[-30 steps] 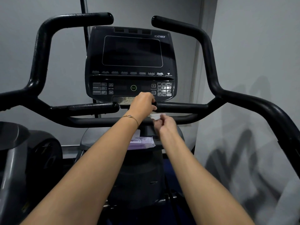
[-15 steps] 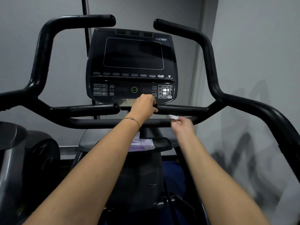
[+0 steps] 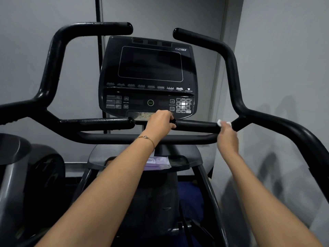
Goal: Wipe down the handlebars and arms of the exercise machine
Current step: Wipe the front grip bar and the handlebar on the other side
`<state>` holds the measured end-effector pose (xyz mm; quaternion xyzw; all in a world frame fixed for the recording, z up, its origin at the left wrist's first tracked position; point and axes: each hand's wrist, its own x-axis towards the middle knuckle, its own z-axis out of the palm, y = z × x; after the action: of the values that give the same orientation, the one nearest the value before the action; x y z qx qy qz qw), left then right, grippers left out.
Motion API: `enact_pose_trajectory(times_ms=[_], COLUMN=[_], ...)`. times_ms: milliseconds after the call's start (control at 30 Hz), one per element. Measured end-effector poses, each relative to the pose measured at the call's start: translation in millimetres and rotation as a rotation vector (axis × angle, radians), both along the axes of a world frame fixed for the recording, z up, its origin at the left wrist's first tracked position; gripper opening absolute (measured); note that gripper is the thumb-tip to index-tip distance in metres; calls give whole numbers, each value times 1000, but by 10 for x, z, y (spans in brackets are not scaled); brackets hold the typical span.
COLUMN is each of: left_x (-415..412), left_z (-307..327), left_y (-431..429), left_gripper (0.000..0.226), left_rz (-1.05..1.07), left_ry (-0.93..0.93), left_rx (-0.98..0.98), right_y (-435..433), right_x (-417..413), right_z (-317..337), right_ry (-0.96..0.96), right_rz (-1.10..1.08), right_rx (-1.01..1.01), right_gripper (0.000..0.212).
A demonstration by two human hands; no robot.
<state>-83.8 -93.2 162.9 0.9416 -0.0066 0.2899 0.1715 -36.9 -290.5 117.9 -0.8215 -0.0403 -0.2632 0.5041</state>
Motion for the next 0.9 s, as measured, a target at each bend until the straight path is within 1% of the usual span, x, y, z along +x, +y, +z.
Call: enact_pose_trajectory(times_ms=[33,67,100,167,233,267,300,333,400,433,467,500,567,600,633,667,700,733,800,833,900], left_x=[0,2,5,5,11,10,9,9,24,18,-22,-77,-241,-339,-413,-472,-518,-572,-665,-712,-797], left_z=[-5,-11,-15,-22,-27,-27,-27,-30,-71,-110,-157,-213,-311,-335,-336,-324,-310,-290,-263,-247,-217], left_y=[-1,0,3,4,3,2,1,9,66,95,100,75,-62,-173,-268,-345,-417,-480,-582,-630,-720], left_gripper=[30,29,28,27,23,19,17,18,27,32,35,35,31,29,29,29,27,24,12,7,13], left_rz=[1,0,-3,-6,-10,-11,-8,-9,-13,-22,-46,-81,-197,-269,-345,-405,-442,-466,-463,-444,-396], left_ry=[-7,-14,-20,-34,-51,-61,-62,-53,-10,11,15,-1,-30,7,70,133,180,206,185,159,111], left_rx=[9,13,10,3,15,21,25,25,-25,-106,-239,-407,-784,-959,-1100,-1175,-1175,-1136,-1062,-1054,-1083], right_y=[86,198,345,659,919,982,994,952,758,628,495,379,214,153,127,105,80,48,-4,-30,-64], right_x=[30,63,64,-38,-159,-225,-244,-275,-343,-382,-427,-468,-578,-624,-637,-676,-710,-742,-807,-829,-858], right_z=[-18,-51,-71,-84,-44,9,62,129,254,286,297,288,263,244,224,226,233,241,247,243,209], right_ry=[-18,-79,-149,-258,-301,-291,-245,-187,-39,14,60,102,176,203,228,249,263,273,299,298,259], right_rz=[-35,-58,-46,30,133,195,269,356,530,587,641,698,780,794,799,802,801,804,785,737,583], right_rx=[-116,-200,-247,-334,-418,-420,-361,-223,180,363,503,592,630,639,661,691,710,714,690,656,542], right_gripper=[28,32,38,47,47,45,43,40,37,34,32,30,27,26,25,23,22,20,19,17,16])
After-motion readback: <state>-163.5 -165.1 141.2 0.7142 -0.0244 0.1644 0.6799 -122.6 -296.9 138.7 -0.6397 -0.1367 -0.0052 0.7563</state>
